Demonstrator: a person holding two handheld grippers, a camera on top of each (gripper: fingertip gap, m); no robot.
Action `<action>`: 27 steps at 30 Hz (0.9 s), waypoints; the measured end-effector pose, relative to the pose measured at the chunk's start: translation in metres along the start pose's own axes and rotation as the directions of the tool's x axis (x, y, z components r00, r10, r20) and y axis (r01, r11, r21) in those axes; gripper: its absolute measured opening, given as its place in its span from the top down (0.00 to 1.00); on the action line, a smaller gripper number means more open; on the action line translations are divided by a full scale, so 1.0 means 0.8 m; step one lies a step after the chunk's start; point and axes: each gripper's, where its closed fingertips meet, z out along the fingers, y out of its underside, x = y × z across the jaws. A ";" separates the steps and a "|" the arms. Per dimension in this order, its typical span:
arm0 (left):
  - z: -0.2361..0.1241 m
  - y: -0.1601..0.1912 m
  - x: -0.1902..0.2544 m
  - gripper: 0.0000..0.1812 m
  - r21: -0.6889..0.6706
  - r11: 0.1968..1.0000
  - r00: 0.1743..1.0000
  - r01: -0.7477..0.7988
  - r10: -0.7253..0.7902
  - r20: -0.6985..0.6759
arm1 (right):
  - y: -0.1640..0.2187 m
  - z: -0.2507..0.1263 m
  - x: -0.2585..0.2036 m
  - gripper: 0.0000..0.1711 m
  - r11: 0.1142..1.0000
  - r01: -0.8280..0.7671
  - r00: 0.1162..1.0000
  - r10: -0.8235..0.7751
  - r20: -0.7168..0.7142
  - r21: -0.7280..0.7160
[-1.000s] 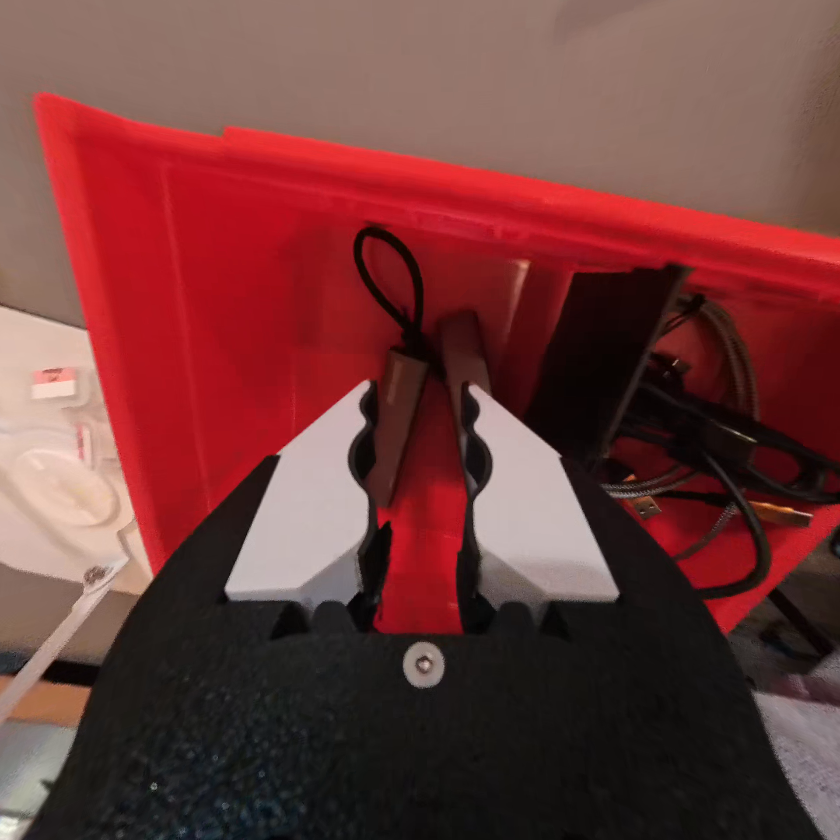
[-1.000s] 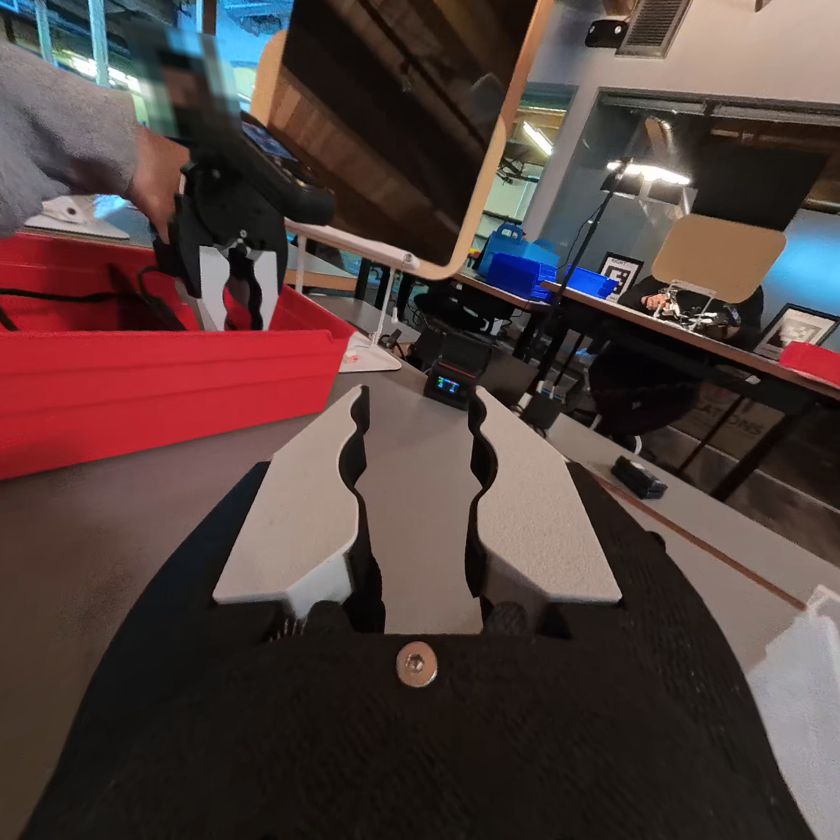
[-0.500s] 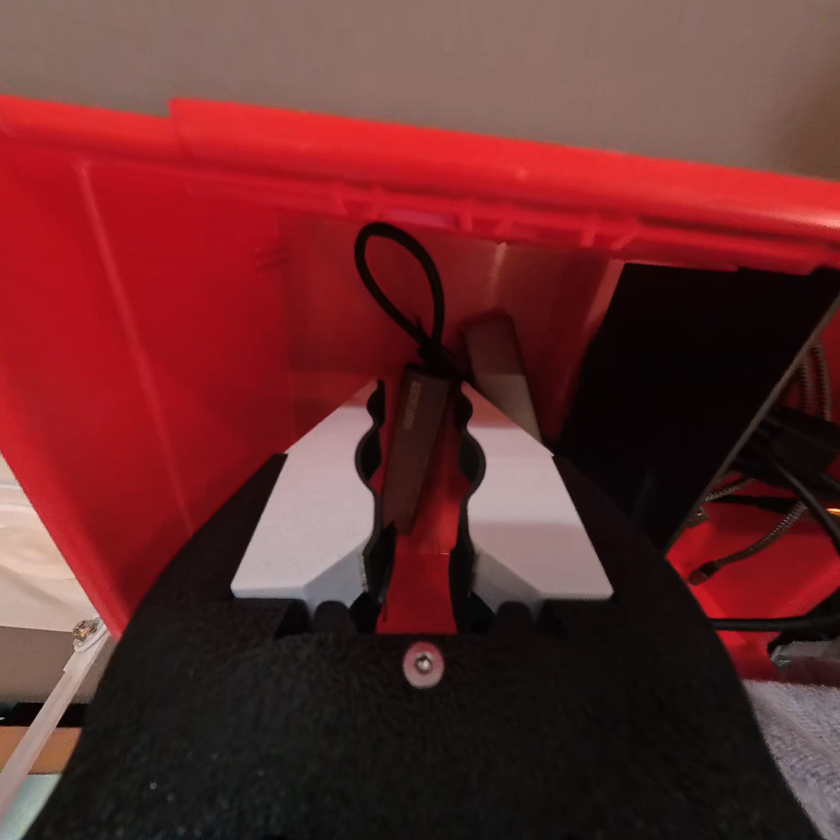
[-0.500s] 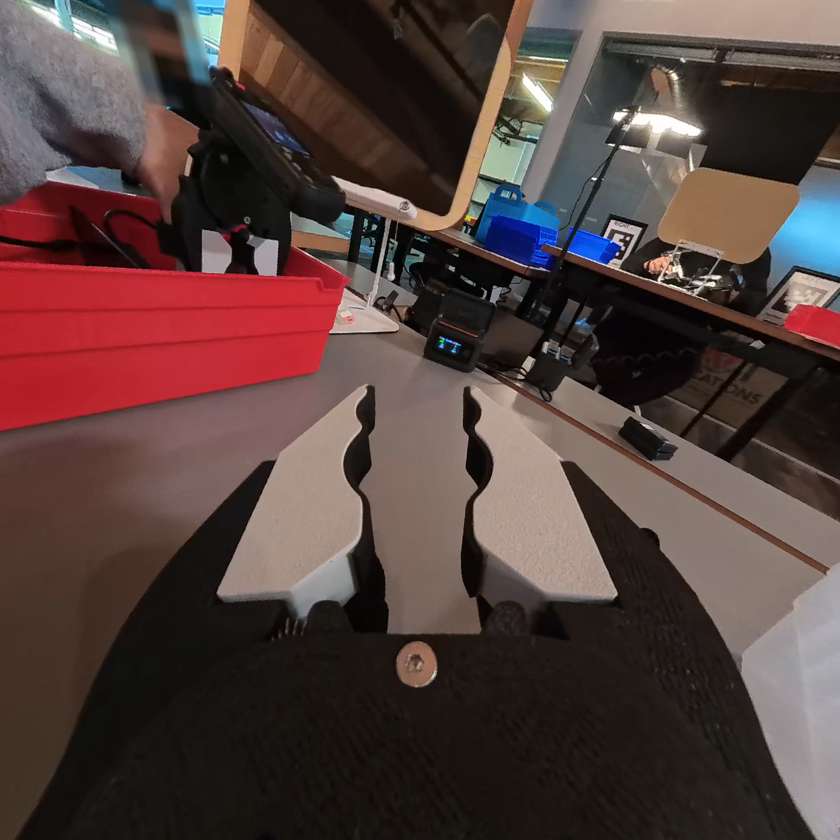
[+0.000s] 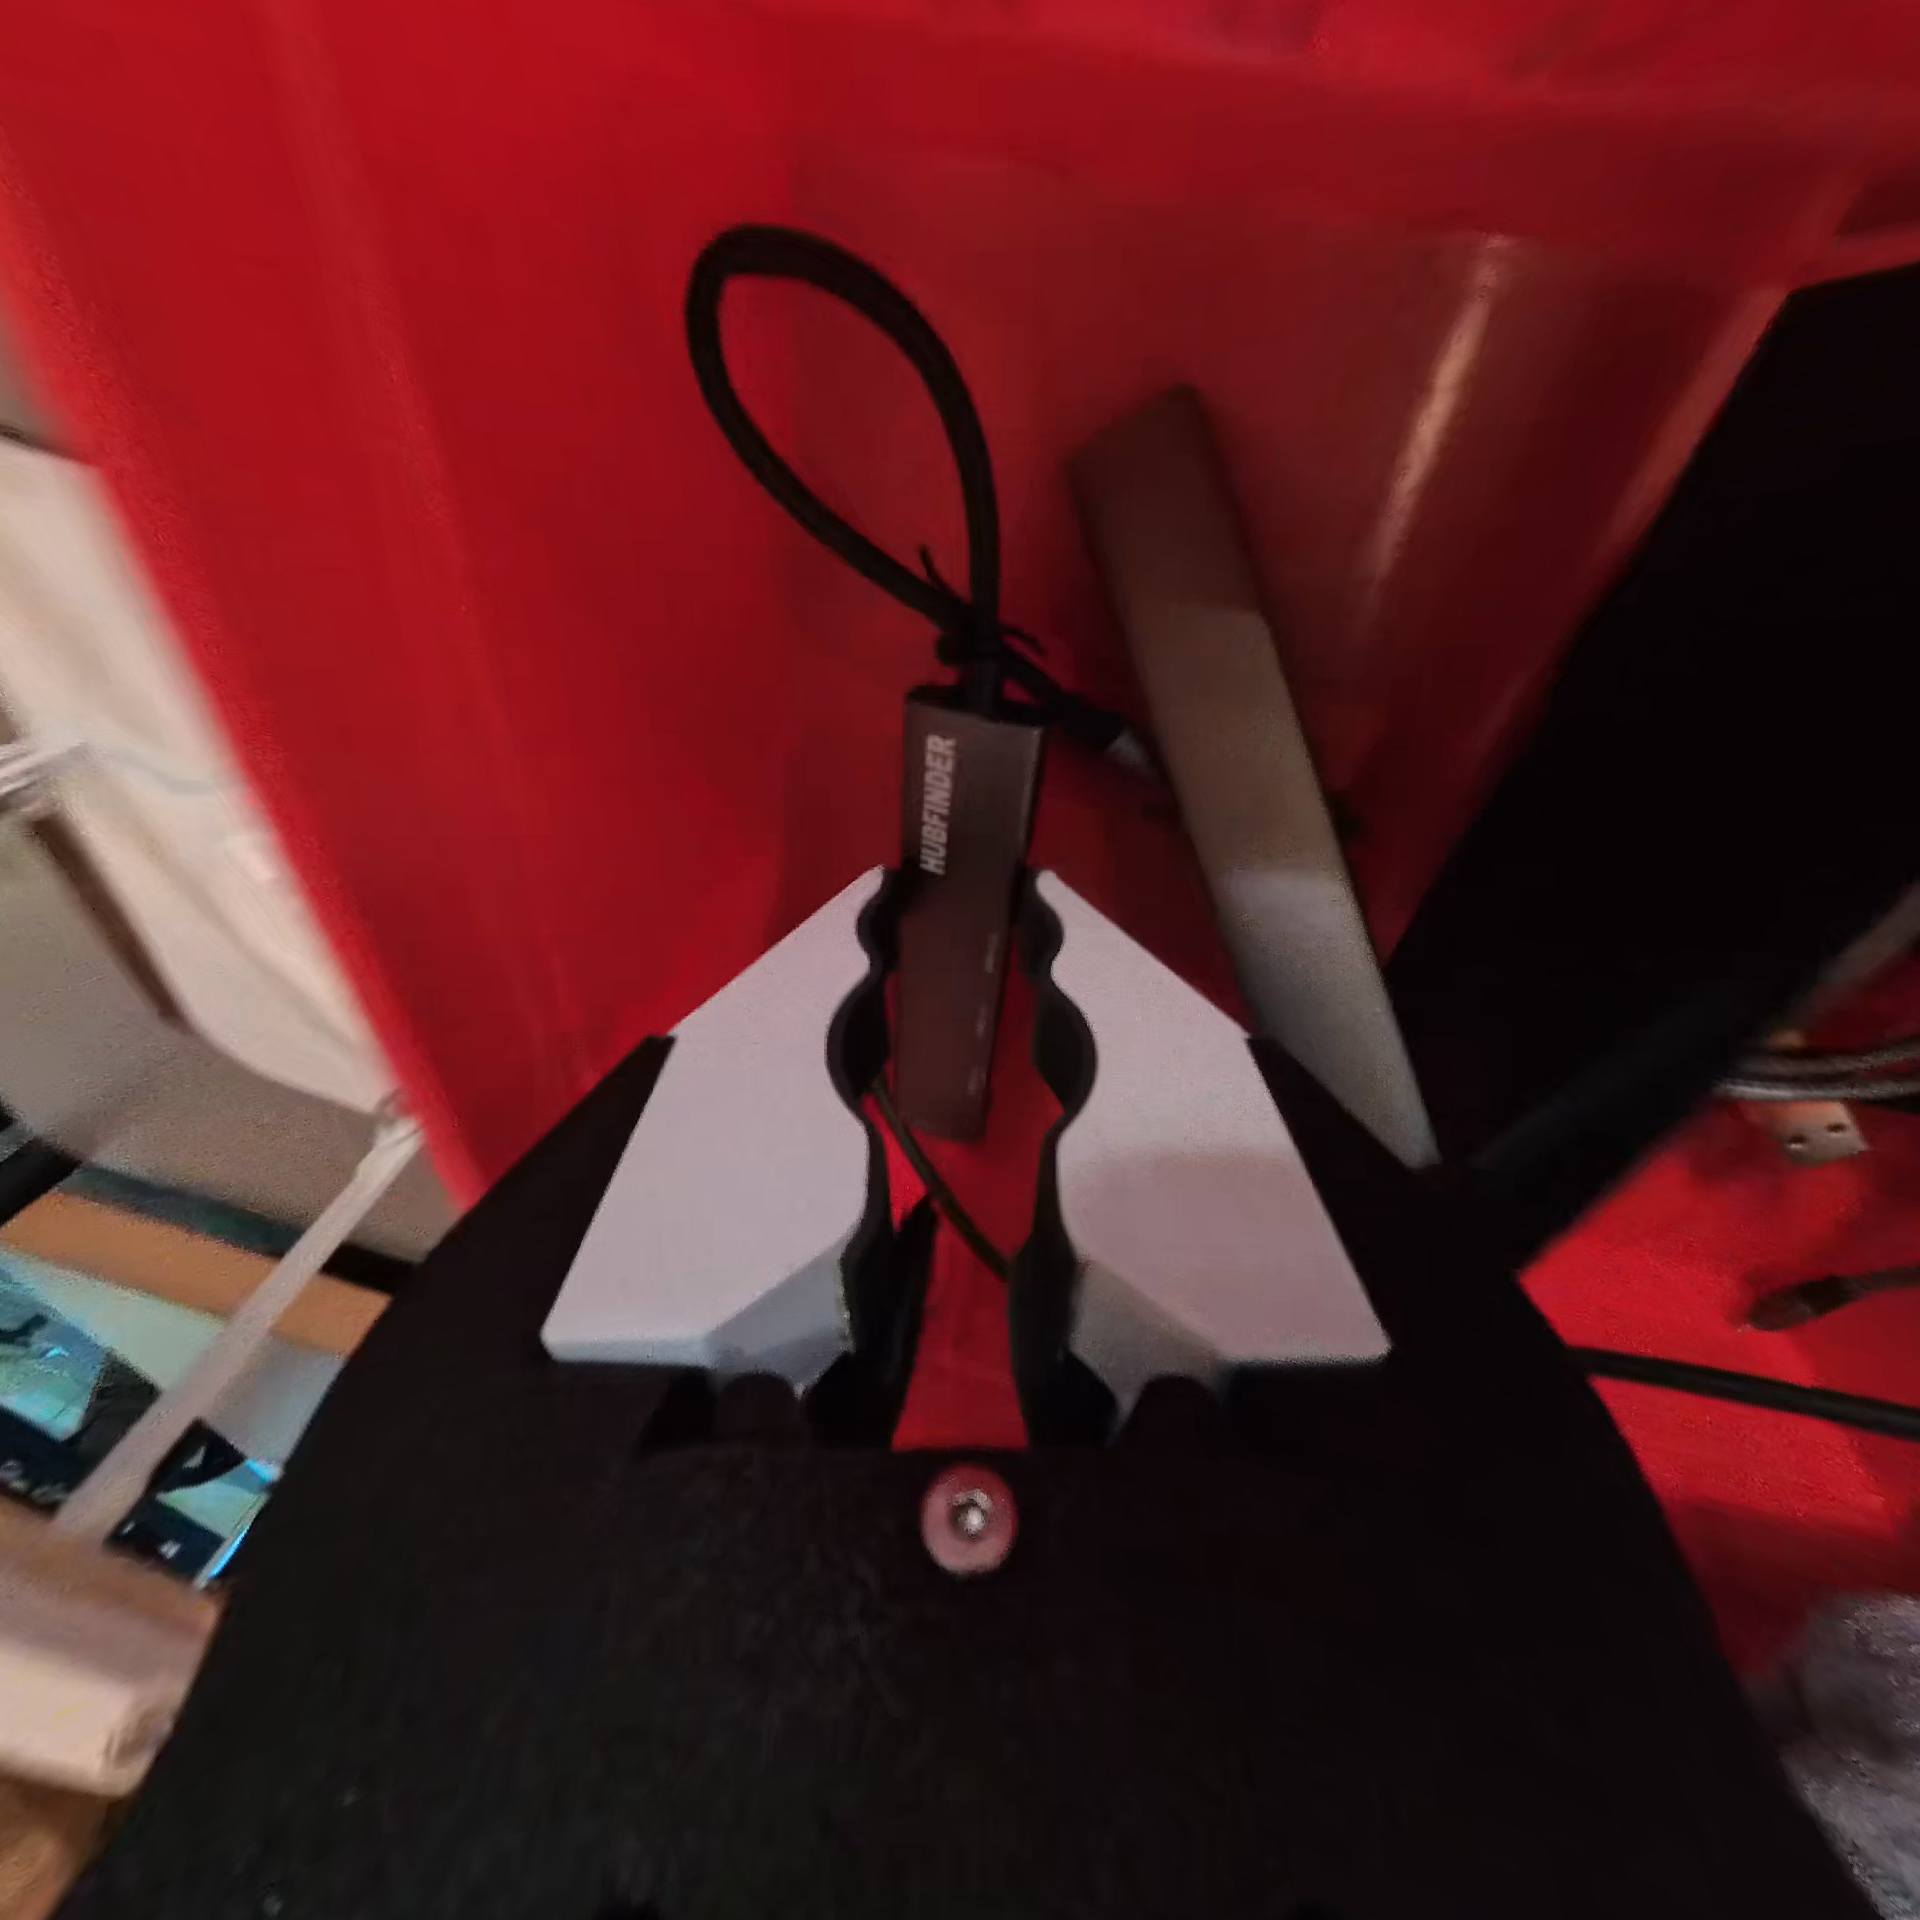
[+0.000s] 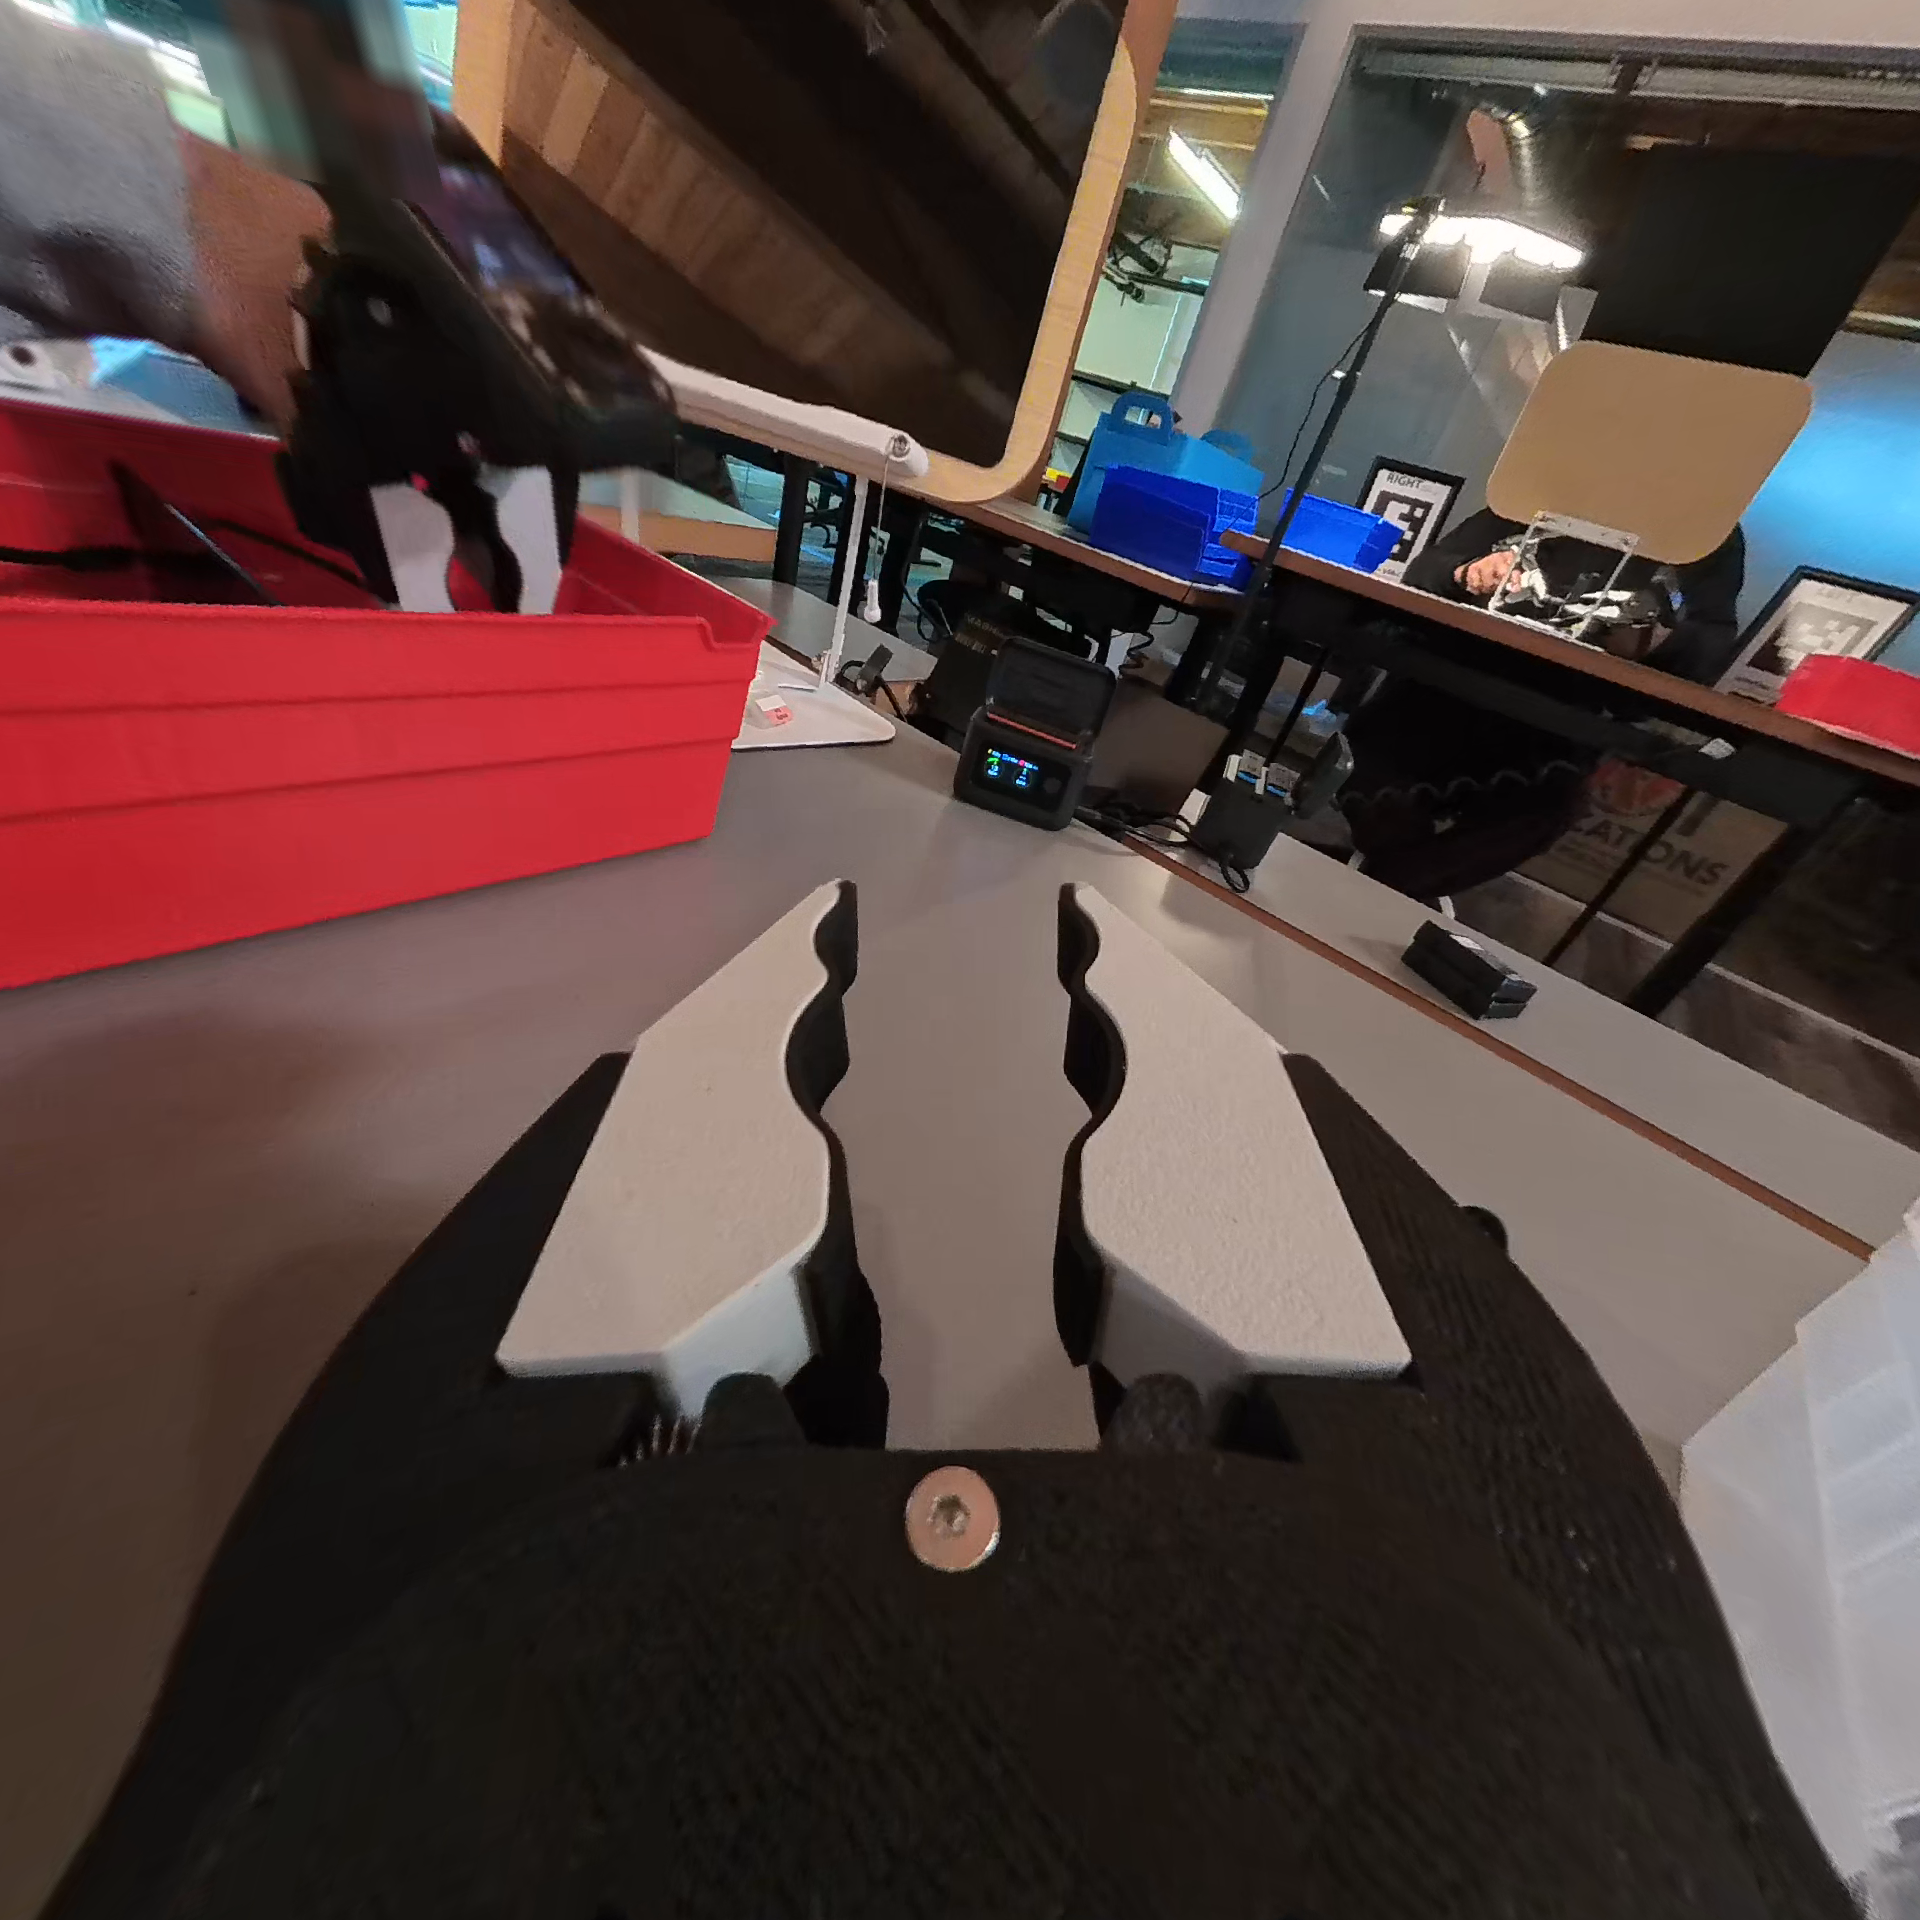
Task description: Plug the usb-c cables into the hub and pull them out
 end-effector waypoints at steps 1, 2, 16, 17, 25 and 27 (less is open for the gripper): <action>-0.017 -0.001 -0.005 0.89 0.035 0.999 0.999 0.016 -0.018 0.046 | -0.002 -0.001 0.001 0.78 1.000 0.001 1.000 -0.001 -0.003 0.006; -0.036 0.000 -0.012 0.89 0.060 0.998 0.993 0.022 -0.029 0.110 | -0.004 -0.002 0.001 0.78 1.000 -0.001 1.000 0.001 -0.006 0.012; -0.355 -0.113 -0.060 0.88 0.351 0.930 0.777 -0.107 -0.142 0.613 | 0.013 -0.019 0.064 0.79 0.992 -0.123 0.971 0.113 -0.212 -0.031; -0.359 -0.130 -0.058 0.89 0.364 0.923 0.784 -0.126 -0.132 0.606 | 0.013 -0.021 0.068 0.79 0.989 -0.144 0.967 0.135 -0.214 -0.023; -0.234 -0.273 0.002 0.89 0.373 0.911 0.957 -0.174 0.067 0.282 | 0.015 -0.037 0.093 0.79 0.979 -0.206 0.954 0.200 -0.225 -0.002; -0.179 -0.292 0.017 0.89 0.313 0.933 0.973 -0.176 0.116 0.201 | 0.021 -0.037 0.094 0.79 0.983 -0.182 0.959 0.171 -0.228 -0.030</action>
